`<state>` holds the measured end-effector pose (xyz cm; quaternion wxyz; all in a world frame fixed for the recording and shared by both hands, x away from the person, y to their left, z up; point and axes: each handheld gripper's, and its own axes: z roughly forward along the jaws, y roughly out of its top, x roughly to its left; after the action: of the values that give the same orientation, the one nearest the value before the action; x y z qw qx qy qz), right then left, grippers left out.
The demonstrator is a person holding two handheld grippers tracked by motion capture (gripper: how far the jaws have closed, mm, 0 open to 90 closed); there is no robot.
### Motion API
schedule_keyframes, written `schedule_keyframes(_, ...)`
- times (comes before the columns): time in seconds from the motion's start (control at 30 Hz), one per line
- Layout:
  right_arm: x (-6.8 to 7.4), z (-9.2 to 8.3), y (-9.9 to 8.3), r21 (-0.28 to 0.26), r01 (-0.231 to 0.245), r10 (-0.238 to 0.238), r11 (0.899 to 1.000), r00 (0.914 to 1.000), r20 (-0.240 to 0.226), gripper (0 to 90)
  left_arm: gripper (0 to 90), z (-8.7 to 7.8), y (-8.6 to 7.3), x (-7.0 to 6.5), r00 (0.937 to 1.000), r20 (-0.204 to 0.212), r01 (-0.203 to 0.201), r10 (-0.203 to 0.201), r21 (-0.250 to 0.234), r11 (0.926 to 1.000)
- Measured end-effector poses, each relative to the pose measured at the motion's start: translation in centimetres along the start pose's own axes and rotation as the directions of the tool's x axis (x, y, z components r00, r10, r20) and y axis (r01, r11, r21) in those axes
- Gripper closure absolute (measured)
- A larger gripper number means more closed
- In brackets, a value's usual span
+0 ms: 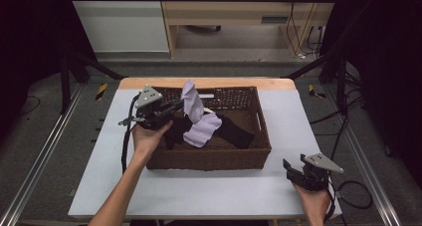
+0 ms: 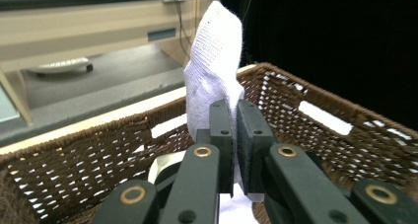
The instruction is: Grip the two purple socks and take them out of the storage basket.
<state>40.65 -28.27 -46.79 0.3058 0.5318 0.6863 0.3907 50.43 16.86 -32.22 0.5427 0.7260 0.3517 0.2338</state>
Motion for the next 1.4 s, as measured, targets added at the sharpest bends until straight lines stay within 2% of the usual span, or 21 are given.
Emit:
schedule_keyframes(0.13, 0.0, 0.0, 0.0, 0.0, 0.0, 0.0, 1.0, 1.0, -0.002, 33.2, 85.3, -1.1, 0.2, -0.6, 0.9997, 0.012, -0.023, 0.023, -0.024, 0.9995)
schedule_keyframes(0.2, 0.0, 0.0, 0.0, 0.0, 0.003, -0.003, 1.0, 1.0, -0.003, 33.1, 85.2, -2.3, 0.5, -1.4, 0.9985, 0.028, -0.046, 0.048, -0.049, 0.9977)
schedule_keyframes(0.23, 0.0, 0.0, 0.0, 0.001, 0.0, 0.0, 1.0, 1.0, -0.004, 33.2, 85.3, -2.3, 0.5, -1.4, 0.9985, 0.028, -0.046, 0.048, -0.049, 0.9977)
schedule_keyframes(0.27, 0.0, -0.1, 0.0, 0.001, 0.001, -0.001, 1.0, 1.0, -0.004, 33.1, 85.2, -3.0, 0.6, -1.9, 0.9975, 0.042, -0.053, 0.056, -0.069, 0.9962)
schedule_keyframes(0.4, 0.0, -0.1, -0.1, 0.002, -0.003, 0.003, 1.0, 1.0, -0.002, 33.1, 85.2, -4.4, 0.9, -3.0, 0.9947, 0.059, -0.08, 0.085, -0.082, 0.9934)
schedule_keyframes(0.57, 0.0, -0.1, -0.1, 0.001, 0.0, 0.0, 1.0, 1.0, -0.002, 33.1, 85.1, -5.8, 1.0, -3.7, 0.9926, 0.079, -0.084, 0.093, -0.109, 0.9905)
schedule_keyframes(0.6, 0.0, -0.1, -0.1, 0.002, 0.0, 0.0, 1.0, 1.0, -0.003, 33.1, 85.1, -6.4, 1.0, -4.0, 0.9914, 0.094, -0.079, 0.091, -0.12, 0.9895)
schedule_keyframes(0.83, -0.1, -0.2, -0.1, 0.0, -0.002, 0.002, 1.0, 1.0, 0.0, 33.2, 85.1, -8.5, 0.5, -4.8, 0.9857, 0.131, -0.087, 0.105, -0.136, 0.9869)
schedule_keyframes(1.03, 0.0, -0.2, -0.1, 0.0, -0.003, 0.003, 1.0, 1.0, -0.002, 33.1, 85.1, -9.8, -0.1, -5.4, 0.9832, 0.145, -0.089, 0.111, -0.148, 0.9849)
schedule_keyframes(1.1, -0.1, -0.2, -0.1, 0.002, -0.005, 0.005, 1.0, 1.0, 0.0, 33.2, 85.1, -10.5, -0.4, -5.9, 0.9795, 0.168, -0.085, 0.111, -0.152, 0.9847)
schedule_keyframes(1.3, 0.0, -0.3, -0.1, 0.002, -0.008, 0.008, 1.0, 1.0, -0.004, 33.1, 85.1, -11.1, -1.4, -6.9, 0.9729, 0.191, -0.104, 0.13, -0.139, 0.9848)
schedule_keyframes(1.4, 0.0, -0.3, -0.2, 0.002, -0.006, 0.006, 1.0, 1.0, -0.003, 33.1, 85.1, -11.3, -2.0, -7.1, 0.9721, 0.199, -0.099, 0.124, -0.131, 0.9864)
